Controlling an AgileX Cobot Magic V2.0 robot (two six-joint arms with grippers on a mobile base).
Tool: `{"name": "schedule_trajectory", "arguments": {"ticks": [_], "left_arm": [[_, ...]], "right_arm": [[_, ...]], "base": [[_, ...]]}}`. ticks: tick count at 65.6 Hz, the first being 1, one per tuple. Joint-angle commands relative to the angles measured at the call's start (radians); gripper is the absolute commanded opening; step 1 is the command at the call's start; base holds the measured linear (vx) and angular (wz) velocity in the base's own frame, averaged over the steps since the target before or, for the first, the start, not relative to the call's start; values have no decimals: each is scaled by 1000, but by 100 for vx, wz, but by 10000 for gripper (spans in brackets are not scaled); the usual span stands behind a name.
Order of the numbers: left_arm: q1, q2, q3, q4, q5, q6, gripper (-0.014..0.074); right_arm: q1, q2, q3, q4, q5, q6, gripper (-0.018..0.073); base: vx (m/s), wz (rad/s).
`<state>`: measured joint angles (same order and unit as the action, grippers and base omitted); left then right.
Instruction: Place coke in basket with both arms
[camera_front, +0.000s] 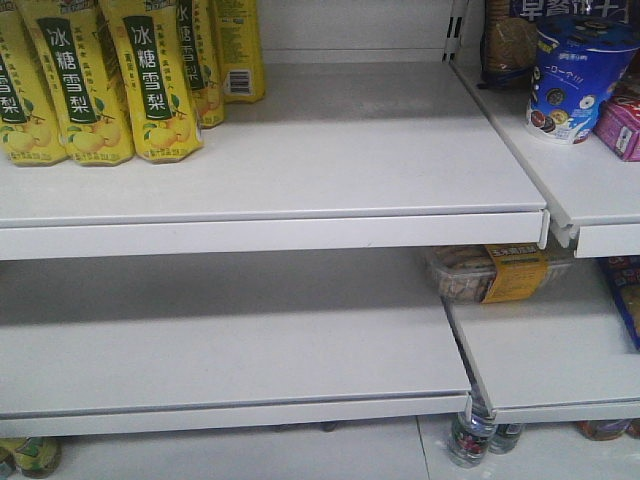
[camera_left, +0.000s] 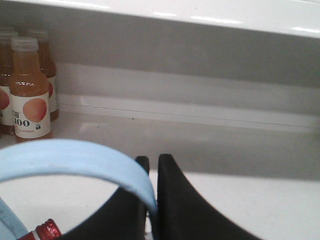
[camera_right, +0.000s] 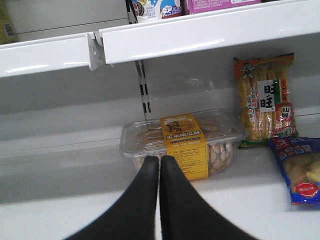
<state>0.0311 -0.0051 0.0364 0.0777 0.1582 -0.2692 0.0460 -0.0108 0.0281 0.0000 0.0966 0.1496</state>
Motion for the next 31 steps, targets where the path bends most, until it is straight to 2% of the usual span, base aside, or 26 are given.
{"name": "schedule_trajectory", "arguments": {"ticks": [1, 31], "left_arm": [[2, -22, -3, 53, -147, 48, -6], [2, -22, -3, 53, -147, 48, -6]], "right_arm": [[-4, -17, 11, -8, -81, -9, -5], [-4, -17, 11, -8, -81, -9, -5]], "base": [[0, 0], [0, 0]]}}
